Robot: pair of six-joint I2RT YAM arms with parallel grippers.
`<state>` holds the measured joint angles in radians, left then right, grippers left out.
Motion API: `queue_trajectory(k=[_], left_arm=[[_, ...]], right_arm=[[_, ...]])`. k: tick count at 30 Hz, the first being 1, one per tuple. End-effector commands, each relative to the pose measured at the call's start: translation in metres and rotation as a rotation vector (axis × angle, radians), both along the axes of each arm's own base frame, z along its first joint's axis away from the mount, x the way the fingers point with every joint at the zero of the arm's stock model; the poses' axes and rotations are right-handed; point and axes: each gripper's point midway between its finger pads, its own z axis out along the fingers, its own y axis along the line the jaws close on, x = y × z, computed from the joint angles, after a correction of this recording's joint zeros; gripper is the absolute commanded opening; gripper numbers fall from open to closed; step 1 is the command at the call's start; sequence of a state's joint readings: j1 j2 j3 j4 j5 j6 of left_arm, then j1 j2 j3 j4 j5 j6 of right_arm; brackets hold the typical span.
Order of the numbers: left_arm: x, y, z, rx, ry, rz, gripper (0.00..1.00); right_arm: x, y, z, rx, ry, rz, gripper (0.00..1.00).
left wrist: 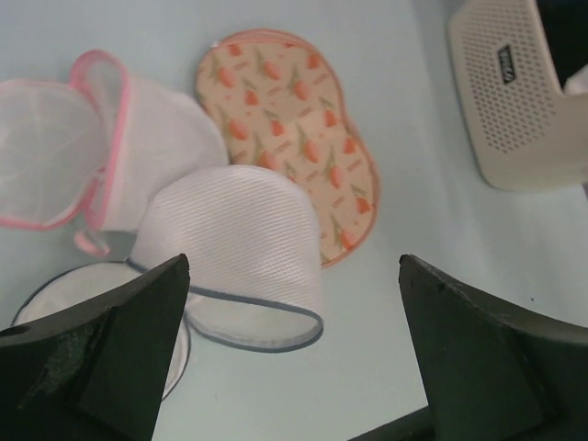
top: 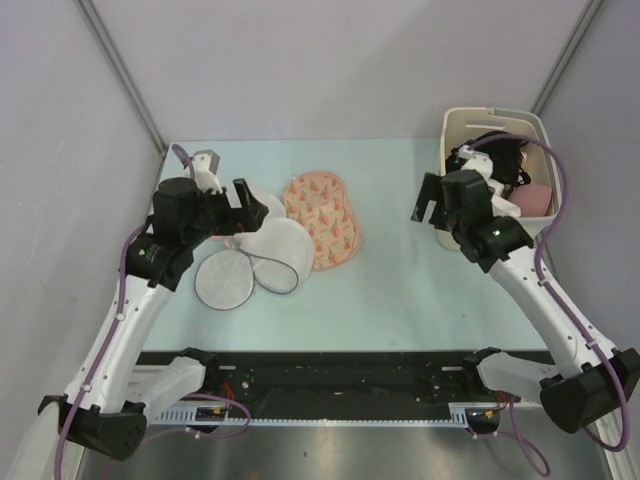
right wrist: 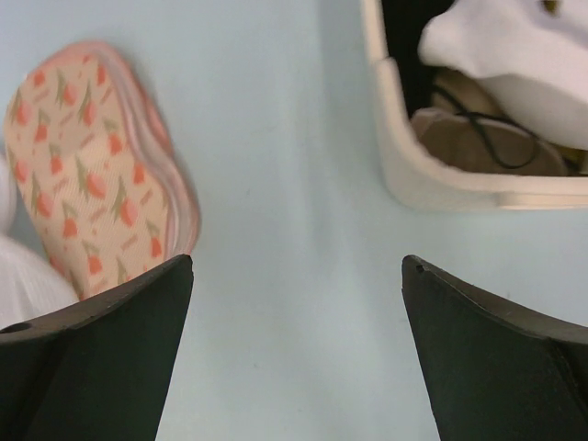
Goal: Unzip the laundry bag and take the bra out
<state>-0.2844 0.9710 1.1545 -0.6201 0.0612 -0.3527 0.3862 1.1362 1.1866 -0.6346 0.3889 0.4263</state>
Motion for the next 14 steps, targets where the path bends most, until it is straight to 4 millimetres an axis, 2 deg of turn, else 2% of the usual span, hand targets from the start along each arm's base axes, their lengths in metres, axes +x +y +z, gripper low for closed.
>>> queue_trajectory(k=[1, 3, 4, 7, 12, 14], left_arm=[[-0.009, -0.046, 0.036, -0.055, -0.139, -0.261, 1.00], [-0.011, -0.057, 0.036, -0.072, -0.143, -0.299, 1.00], [-0.011, -0.060, 0.031, -0.071, -0.133, -0.308, 1.00], [-0.010, -0.066, 0.023, -0.066, -0.106, -0.324, 1.00], [-0.008, -0.068, 0.013, -0.057, -0.068, -0.326, 1.00], [-0.010, -0.070, 0.012, -0.058, -0.061, -0.341, 1.00]], right_arm=[[-0.020, 0.033, -0.009, -0.137, 0.033, 0.114, 1.00], [-0.027, 0.047, -0.011, -0.129, 0.025, 0.146, 1.00], [-0.031, 0.061, -0.011, -0.112, 0.014, 0.184, 1.00], [-0.037, 0.076, -0.017, -0.075, 0.019, 0.209, 1.00], [-0.039, 0.078, -0.036, -0.092, 0.058, 0.208, 1.00], [-0.039, 0.078, -0.038, -0.089, 0.065, 0.203, 1.00]])
